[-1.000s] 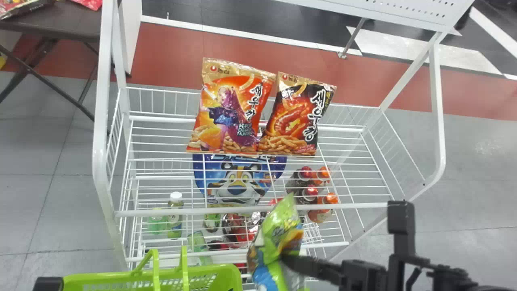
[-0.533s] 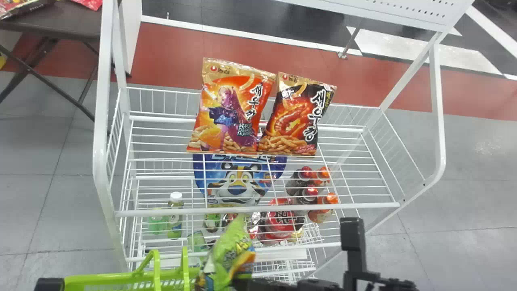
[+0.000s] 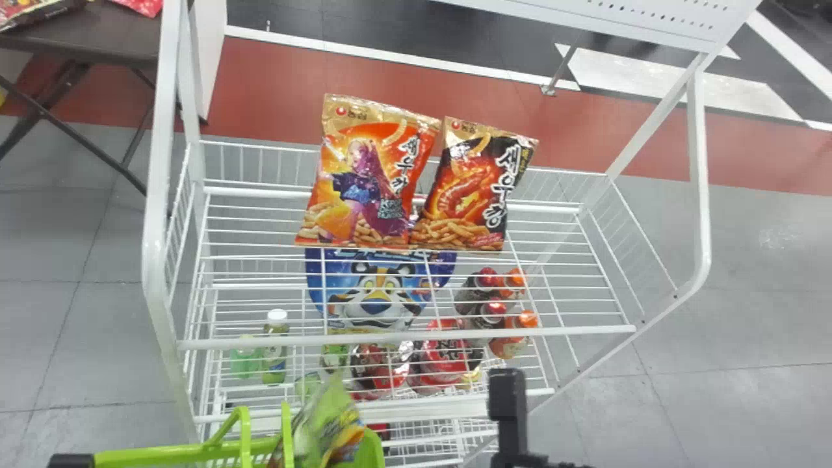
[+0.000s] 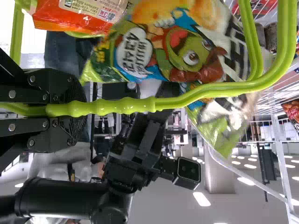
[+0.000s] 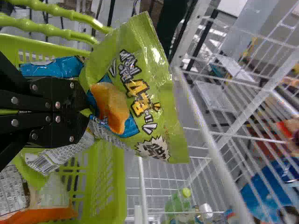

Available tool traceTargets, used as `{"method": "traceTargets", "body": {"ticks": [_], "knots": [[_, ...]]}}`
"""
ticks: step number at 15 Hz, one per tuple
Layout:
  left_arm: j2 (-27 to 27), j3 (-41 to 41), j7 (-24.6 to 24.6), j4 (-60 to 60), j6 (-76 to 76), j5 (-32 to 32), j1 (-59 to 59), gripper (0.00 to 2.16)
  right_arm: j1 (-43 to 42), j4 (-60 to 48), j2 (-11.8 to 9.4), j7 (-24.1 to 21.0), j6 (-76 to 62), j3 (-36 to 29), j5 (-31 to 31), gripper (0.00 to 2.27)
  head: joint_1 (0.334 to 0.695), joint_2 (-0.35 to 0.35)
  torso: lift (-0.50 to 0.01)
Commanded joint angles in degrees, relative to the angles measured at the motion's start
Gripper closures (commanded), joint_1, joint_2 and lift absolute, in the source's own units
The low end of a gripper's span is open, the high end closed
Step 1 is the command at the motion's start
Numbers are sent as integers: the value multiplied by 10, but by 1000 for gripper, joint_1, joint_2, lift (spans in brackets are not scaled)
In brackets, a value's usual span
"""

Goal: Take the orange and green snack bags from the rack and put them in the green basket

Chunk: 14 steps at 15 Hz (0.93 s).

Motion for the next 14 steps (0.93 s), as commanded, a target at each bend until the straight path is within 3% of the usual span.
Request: {"method": "traceTargets", "body": {"ticks": [1, 7, 8, 9, 10, 11, 14], "knots": [[0, -2, 0, -1, 1, 0, 1, 2115, -1, -1, -7, -24, 46, 10, 10, 2223, 695, -343, 0], [0, -2, -3, -10, 1, 0, 13, 2115, -25, 2, -34, -117, 167, 40, 15, 2213, 695, -350, 0], [0, -2, -3, -11, 1, 0, 15, 2115, -31, 1, -34, -134, 167, 40, 10, 1983, 695, -350, 0], [0, -2, -3, -13, 1, 0, 18, 2115, -37, 0, -35, -144, 167, 40, 7, 1366, 695, -350, 0], [0, 1, -5, -14, 1, 0, 21, 2115, -43, -2, -35, -148, 167, 39, 7, 181, 695, -350, 0], [0, 1, -5, -15, 1, 0, 22, 2115, -38, -13, -35, -148, 167, 37, 9, -1, 695, -350, 0], [0, 1, -6, -17, 1, 0, 24, 2115, -24, -47, -36, -145, 167, 8, 1, 66, 695, -350, 0]]}}
